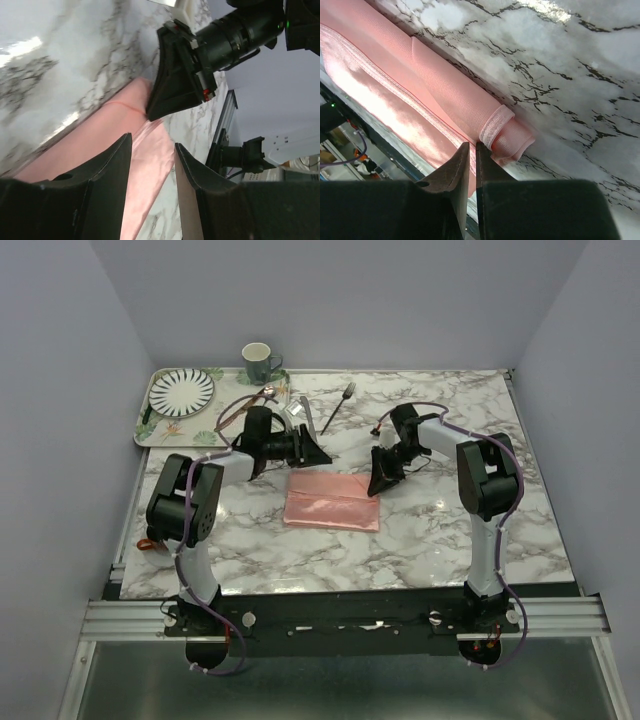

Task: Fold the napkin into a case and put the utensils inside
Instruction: Smooth out the 2/3-rectangle-folded napkin at the center of the board.

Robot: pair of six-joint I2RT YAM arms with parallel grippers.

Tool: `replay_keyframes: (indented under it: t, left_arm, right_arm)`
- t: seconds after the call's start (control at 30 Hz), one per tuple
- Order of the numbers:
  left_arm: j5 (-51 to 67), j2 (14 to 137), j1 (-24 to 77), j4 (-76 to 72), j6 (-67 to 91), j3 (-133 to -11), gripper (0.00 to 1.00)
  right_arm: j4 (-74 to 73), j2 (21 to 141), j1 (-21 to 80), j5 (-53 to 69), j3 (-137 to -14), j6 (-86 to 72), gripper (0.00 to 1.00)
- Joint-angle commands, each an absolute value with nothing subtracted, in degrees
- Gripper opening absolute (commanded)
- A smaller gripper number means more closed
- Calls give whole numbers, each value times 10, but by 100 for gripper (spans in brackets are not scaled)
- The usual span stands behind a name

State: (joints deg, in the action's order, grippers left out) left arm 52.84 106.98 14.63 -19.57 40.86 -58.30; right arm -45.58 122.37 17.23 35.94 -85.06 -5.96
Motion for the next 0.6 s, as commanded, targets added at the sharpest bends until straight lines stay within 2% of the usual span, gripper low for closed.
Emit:
replay_keyframes:
  t: [0.0, 0.13, 0.3, 0.5, 0.53, 0.57]
  left_arm:
    - [475, 1146, 202, -284, 535, -613, 48]
    - [451, 1205, 215, -326, 587, -623, 47]
    - [436, 1231, 187, -268, 543, -606, 48]
    - [471, 1153, 131, -181, 390, -599, 53]
    - [474, 1131, 130, -157, 352, -602, 54]
    - [470, 1080, 132, -94, 246, -606, 54]
  right_arm:
    - [-466, 1247, 171, 272, -844, -36, 17]
    - [-467, 1248, 171, 267, -847, -31, 17]
    - [-470, 1250, 171, 259, -853, -21, 17]
    - [-470, 1252, 171, 258, -851, -9, 17]
    - [-470, 1252, 171, 257, -850, -7, 17]
    - [-470, 1251, 171, 256, -849, -4, 17]
